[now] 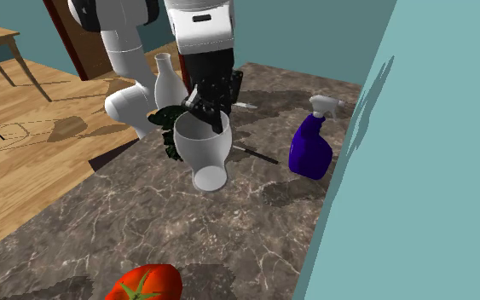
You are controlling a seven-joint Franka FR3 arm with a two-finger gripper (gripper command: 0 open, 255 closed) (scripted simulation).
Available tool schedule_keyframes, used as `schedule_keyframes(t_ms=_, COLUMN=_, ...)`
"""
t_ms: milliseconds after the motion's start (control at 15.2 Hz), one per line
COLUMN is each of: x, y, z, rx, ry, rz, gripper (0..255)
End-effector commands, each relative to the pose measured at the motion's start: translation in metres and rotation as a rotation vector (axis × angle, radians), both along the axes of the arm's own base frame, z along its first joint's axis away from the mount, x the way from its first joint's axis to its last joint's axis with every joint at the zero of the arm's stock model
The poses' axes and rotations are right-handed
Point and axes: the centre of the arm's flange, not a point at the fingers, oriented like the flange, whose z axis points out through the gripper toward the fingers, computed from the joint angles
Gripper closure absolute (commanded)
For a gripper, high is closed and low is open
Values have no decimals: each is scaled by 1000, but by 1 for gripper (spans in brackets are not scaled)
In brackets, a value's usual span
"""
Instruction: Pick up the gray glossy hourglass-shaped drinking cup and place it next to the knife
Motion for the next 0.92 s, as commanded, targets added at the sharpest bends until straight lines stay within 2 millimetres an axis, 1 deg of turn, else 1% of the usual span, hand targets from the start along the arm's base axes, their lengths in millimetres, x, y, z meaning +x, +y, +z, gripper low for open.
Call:
schedule_keyframes(t_ms=0, x=1, y=-1, z=10, rx=0, ry=0, rz=0, gripper=255)
schedule_keyframes(t_ms=858, x=1, y=-1, z=79, rx=0, ry=0, rz=0, gripper=255)
